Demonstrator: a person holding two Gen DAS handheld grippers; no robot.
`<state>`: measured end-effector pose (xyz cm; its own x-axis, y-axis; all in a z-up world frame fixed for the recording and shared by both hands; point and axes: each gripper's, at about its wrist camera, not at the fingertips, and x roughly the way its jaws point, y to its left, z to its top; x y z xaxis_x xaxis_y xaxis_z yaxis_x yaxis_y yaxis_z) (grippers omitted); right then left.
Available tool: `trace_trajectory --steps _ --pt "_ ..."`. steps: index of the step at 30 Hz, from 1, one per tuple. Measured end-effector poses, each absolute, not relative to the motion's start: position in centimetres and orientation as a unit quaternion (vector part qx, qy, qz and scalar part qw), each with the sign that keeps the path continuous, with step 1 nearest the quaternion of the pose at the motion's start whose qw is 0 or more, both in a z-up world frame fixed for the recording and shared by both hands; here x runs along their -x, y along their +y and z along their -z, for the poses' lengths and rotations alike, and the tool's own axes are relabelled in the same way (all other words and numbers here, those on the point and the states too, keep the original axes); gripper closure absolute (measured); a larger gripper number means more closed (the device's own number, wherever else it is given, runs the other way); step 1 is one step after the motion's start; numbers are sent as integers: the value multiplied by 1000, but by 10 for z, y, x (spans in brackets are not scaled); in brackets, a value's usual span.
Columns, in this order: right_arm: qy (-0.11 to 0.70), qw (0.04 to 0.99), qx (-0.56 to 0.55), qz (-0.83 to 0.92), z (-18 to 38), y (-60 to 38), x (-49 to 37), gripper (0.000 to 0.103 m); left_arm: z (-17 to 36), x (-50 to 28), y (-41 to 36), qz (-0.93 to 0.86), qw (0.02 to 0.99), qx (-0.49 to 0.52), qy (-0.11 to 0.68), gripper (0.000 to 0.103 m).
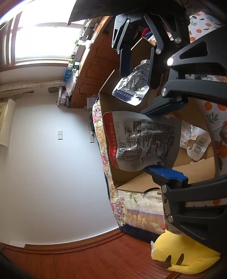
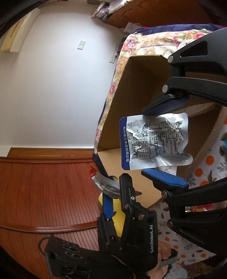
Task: Organize snacks
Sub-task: 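Lift both packets and carry them over the cardboard box, then open both grippers to drop the packets into the box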
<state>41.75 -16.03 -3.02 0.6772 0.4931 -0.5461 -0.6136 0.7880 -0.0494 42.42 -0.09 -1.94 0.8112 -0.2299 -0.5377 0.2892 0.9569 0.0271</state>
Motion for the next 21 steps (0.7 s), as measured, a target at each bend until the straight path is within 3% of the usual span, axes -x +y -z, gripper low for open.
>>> trace_trajectory --steps 21 --pt "298 912 103 -264 56 -170 -438 39 55 -446 -16 135 939 -43 315 46"
